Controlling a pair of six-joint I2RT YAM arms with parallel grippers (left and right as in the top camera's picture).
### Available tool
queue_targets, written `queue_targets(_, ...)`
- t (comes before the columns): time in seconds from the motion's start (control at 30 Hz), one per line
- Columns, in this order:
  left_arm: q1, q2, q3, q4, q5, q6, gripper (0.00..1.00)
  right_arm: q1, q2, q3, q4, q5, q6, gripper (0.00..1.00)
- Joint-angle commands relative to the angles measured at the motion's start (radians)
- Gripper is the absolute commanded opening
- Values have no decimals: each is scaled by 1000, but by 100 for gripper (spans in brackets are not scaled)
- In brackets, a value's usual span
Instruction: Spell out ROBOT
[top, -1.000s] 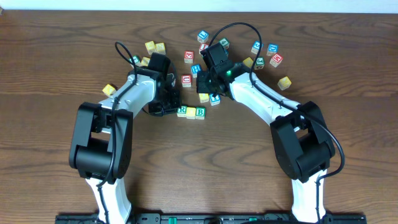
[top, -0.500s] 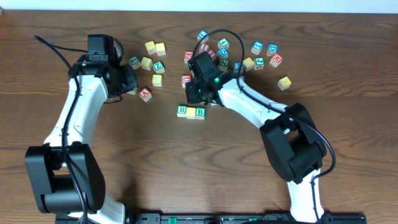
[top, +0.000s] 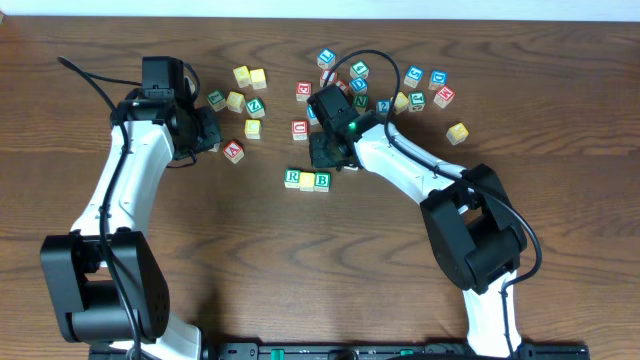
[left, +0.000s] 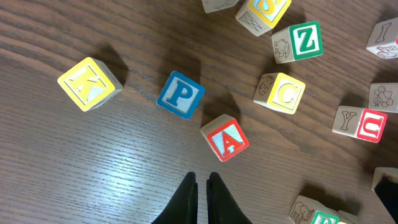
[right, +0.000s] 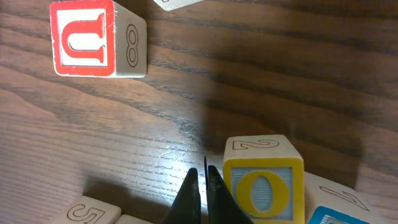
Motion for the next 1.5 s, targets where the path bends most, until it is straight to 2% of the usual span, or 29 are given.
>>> queue_targets(0.0,2,-4,17,-5,-14,27,8,-8,-80,48,1,19,-32,1)
queue_targets(0.1,2,-4,17,-4,-14,27,8,-51,-64,49,75,23,-31,2)
queue_targets(0.4,2,-4,17,-5,-13,27,8,-68,21,48,58,-7,-36,1)
queue_targets(0.73,2,-4,17,-5,-13,27,8,-61,28,48,-62,-16,-10,1)
queue_targets(1.2,2,-4,17,-5,-13,27,8,-29,28,48,-142,-53,-24,1)
queue_targets(1.47,2,-4,17,-5,-13,27,8,-28,28,48,-190,-57,21,1)
